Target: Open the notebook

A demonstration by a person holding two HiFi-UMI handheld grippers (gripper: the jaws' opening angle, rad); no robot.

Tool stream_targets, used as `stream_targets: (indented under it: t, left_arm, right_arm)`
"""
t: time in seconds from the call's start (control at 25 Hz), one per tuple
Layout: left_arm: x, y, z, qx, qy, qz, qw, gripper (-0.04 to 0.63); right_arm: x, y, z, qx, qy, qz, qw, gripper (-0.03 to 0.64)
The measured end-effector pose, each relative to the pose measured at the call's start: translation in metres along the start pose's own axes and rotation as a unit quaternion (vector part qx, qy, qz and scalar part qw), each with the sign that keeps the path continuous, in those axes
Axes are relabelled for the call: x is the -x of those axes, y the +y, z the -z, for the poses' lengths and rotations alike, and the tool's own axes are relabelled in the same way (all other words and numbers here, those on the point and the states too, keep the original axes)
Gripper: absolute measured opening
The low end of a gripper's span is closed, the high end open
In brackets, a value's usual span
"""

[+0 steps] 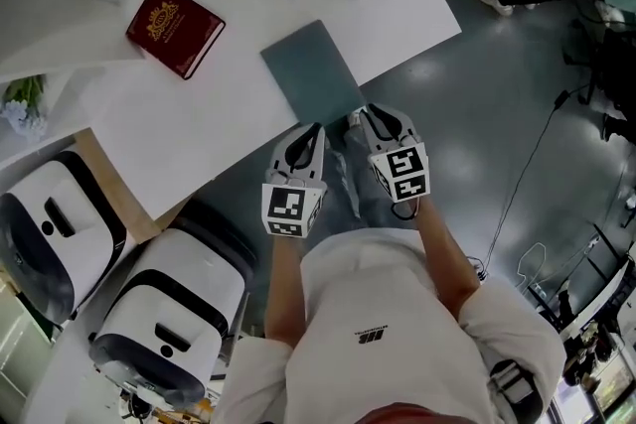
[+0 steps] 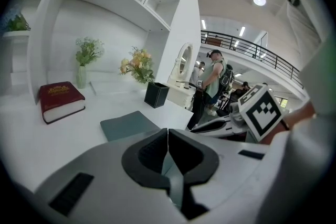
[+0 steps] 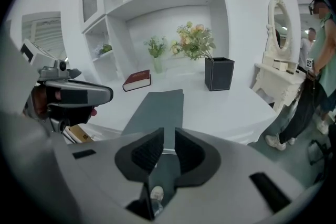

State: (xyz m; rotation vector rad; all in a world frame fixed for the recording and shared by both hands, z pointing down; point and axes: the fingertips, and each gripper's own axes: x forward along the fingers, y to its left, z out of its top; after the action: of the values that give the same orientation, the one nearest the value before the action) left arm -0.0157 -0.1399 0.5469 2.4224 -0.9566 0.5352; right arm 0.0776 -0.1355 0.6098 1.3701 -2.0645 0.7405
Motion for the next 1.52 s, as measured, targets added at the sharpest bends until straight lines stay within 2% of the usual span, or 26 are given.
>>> stream_targets:
  t: [0.52,0.68,0.88,1.08,1.52]
  left_arm:
    - [-0.028,-0.004,0.023,0.012,0.036,-0.008,0.9992,0.0]
    - [-0.033,-0.005,0.028,0.011,0.044,-0.006,0.999,0.0]
    - [-0.04,-0.006,0.027,0.012,0.043,-0.004,0.999,0.0]
    - [-0.045,-0.006,0.027,0.014,0.043,-0.006,0.999,0.0]
    - [-0.045,-0.006,0.028,0.019,0.043,-0.01,0.9988,0.0]
  right_arm:
    - [-0.026,-0.012,0.021,-0.029,0.026,-0.039,0.998,0.077]
    - [-0.032,-0.012,0.027,-0.037,0.034,-0.05,0.997,0.104]
    - [-0.039,-0.012,0.035,-0.058,0.045,-0.07,0.995,0.106]
    - [-0.043,-0.011,0.041,-0.063,0.051,-0.083,0.993,0.083]
    - [-0.031,-0.014,0.026,-0.013,0.043,-0.053,0.998,0.002]
